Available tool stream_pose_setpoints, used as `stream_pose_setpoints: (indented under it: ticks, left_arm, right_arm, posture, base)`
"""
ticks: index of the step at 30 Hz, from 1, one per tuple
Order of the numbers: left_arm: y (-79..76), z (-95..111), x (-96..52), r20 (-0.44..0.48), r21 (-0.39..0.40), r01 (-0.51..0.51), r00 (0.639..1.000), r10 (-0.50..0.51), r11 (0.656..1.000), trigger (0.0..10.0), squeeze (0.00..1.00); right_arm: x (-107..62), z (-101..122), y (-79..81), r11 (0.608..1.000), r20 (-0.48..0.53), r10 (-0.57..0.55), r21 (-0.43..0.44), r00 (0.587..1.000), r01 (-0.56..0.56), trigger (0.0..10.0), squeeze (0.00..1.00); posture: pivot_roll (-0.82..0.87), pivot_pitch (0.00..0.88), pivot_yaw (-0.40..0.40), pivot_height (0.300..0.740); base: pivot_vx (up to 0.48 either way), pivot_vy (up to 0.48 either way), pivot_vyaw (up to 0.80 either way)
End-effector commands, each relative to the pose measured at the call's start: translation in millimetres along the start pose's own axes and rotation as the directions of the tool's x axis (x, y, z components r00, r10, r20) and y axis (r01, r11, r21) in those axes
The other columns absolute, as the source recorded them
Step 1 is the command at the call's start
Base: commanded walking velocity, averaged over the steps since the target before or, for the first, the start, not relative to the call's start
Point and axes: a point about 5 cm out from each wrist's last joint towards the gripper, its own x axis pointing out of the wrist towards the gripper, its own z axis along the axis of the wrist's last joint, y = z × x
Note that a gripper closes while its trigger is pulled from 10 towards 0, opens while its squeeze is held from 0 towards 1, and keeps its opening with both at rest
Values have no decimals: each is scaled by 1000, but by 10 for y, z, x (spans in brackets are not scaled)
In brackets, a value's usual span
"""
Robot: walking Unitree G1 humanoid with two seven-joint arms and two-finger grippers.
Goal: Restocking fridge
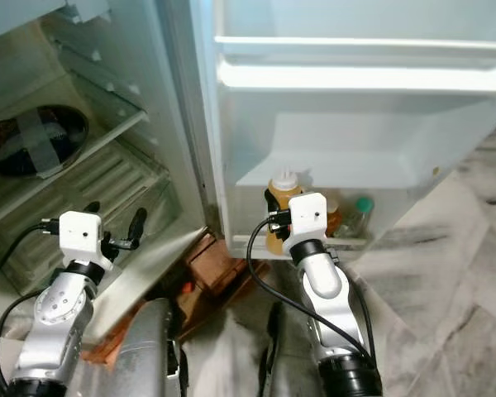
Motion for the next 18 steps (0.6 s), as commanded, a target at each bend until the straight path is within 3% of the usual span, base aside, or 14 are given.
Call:
stream_pose_setpoints:
  ticks: [1, 7, 18]
  left_arm:
    - [-33, -25, -28, -12, -6, 10, 1000, -11, 1000, 10000, 0]
    - [-33, -26, -34, -15, -6, 12, 1000, -12, 1000, 10000, 0]
    - [-19, 127, -132, 16, -9, -15, 1000, 16, 1000, 10000, 0]
  right_arm:
    - [-36, -2, -64, 1000, -1, -23, -11, 1000, 23, 10000, 0]
    - [-40, -21, -43, 1000, -10, -11, 3, 1000, 11, 10000, 0]
    - [63, -12, 80, 998, -3, 58, 11, 998, -58, 10000, 0]
  posture:
    - [48, 130, -3, 617]
    - [52, 135, -3, 617]
    - [99, 202, -4, 552]
  base:
    - [0, 0, 0]
    - [0, 0, 0]
    - [0, 0, 0]
